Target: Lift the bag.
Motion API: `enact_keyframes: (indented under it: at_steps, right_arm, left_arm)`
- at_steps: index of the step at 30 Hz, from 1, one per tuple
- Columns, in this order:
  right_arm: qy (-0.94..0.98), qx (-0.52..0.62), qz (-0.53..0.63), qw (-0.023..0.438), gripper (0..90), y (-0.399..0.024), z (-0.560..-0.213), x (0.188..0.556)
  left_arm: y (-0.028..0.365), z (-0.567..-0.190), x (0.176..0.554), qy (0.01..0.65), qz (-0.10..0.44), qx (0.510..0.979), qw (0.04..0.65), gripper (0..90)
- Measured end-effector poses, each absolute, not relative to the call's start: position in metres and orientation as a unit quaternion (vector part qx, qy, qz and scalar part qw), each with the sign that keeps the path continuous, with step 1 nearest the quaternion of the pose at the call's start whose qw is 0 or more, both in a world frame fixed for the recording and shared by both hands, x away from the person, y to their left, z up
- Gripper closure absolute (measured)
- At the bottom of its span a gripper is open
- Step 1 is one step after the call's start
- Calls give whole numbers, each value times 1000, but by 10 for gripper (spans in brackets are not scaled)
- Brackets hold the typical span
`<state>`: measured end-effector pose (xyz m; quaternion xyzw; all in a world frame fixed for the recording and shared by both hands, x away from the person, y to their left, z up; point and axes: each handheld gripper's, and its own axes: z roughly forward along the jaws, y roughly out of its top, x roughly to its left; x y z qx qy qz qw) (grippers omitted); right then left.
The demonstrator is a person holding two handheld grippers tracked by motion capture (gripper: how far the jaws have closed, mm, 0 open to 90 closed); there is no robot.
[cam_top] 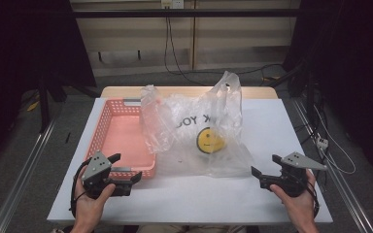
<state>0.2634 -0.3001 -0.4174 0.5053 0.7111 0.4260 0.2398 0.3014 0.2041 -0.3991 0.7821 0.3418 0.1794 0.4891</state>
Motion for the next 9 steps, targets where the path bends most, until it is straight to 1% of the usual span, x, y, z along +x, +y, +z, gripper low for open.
enact_keyframes:
  at_steps: [6, 9]
  right_arm:
    - [711, 506, 428, 236, 116, -299, -418, 268]
    - [715, 505, 426, 230, 115, -299, -420, 268]
  left_arm:
    - [210, -401, 301, 359, 176, 767, 502, 57]
    - [209, -404, 301, 358, 174, 770, 499, 57]
